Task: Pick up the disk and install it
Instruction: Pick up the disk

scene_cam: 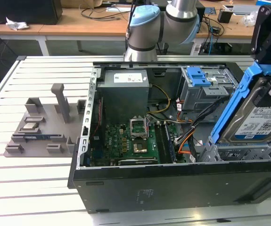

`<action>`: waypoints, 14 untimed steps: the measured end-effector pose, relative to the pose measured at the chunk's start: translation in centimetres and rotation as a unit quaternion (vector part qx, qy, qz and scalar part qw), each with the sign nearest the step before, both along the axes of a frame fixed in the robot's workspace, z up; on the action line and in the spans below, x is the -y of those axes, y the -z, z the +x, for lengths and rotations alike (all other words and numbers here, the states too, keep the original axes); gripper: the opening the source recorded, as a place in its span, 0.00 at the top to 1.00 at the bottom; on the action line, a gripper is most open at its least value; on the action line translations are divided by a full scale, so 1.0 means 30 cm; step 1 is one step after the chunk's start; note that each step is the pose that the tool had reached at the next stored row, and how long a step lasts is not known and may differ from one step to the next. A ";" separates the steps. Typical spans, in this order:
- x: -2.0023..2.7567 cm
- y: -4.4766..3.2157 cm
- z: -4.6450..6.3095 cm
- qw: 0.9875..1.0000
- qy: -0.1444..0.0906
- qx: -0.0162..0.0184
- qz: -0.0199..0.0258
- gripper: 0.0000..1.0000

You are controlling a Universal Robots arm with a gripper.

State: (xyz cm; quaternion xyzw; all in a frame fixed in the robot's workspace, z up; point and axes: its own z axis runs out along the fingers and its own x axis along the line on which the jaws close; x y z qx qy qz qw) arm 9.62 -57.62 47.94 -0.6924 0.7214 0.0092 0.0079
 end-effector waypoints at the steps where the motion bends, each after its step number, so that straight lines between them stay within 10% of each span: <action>1: 0.000 0.001 0.006 1.000 0.000 0.000 0.000 0.63; 14: -0.039 0.030 0.068 1.000 -0.012 -0.001 0.000 0.63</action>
